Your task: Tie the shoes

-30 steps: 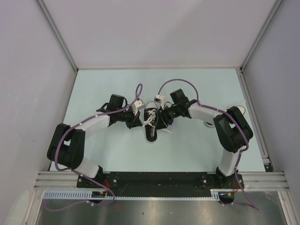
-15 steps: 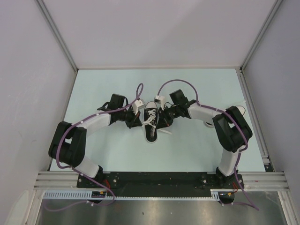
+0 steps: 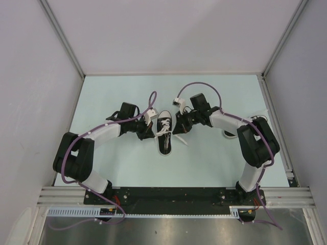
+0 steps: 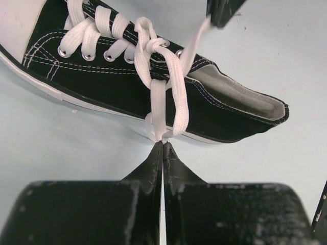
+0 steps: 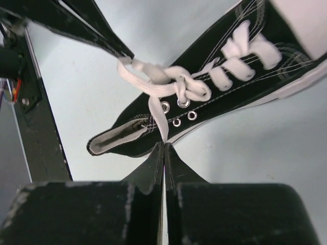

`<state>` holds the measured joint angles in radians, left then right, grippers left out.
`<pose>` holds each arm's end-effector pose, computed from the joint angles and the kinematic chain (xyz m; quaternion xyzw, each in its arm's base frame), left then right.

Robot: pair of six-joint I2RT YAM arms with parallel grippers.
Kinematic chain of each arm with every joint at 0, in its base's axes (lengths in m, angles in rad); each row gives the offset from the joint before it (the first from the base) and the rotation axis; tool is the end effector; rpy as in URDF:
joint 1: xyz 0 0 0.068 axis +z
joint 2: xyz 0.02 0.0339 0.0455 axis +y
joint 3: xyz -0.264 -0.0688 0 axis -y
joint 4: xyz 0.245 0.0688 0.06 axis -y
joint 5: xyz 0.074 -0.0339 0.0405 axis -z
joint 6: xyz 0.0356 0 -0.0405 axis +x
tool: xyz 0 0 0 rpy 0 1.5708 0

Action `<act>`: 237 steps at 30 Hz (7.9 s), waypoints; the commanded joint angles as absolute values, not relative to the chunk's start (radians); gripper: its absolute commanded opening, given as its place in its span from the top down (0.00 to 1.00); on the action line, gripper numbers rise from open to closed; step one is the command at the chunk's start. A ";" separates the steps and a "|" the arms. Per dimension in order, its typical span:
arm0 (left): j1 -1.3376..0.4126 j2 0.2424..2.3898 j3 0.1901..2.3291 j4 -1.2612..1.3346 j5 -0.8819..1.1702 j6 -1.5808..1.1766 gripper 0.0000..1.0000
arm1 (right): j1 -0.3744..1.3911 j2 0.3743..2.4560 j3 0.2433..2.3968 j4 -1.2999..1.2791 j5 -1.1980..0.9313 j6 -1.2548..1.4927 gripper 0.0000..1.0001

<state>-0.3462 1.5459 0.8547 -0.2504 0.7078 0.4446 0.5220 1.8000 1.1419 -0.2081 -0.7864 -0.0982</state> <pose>0.2743 -0.1235 0.1858 0.4425 0.7819 -0.3149 0.3061 0.3123 0.2087 0.1927 -0.3905 0.7853 0.4186 0.2360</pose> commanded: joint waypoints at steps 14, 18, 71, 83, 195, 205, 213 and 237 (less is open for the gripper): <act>-0.360 1.506 0.858 -0.270 0.726 0.544 0.99 | 0.511 1.736 1.144 -0.136 -0.767 -0.032 1.00; -0.362 1.482 0.854 -0.288 0.730 0.584 0.87 | 0.528 1.747 1.146 -0.196 -0.782 -0.055 1.00; -0.425 1.721 1.129 -0.092 0.721 0.322 0.66 | 0.529 1.802 1.146 -0.219 -0.822 -0.063 1.00; -0.434 1.775 1.160 -0.187 0.692 0.354 0.67 | 0.523 1.807 1.146 -0.213 -0.825 -0.060 1.00; -0.399 1.752 1.164 -0.232 0.810 0.273 0.81 | 0.548 1.879 1.146 0.097 -0.696 0.290 1.00; -0.388 1.721 1.112 -0.170 0.742 0.242 0.82 | 0.549 1.868 1.146 0.080 -0.693 0.272 1.00; -0.380 1.747 1.120 -0.213 0.695 0.259 0.80 | 0.548 1.862 1.144 0.060 -0.693 0.255 1.00; -0.405 1.776 1.149 -0.175 0.862 0.189 0.78 | 0.555 1.865 1.144 0.075 -0.721 0.261 1.00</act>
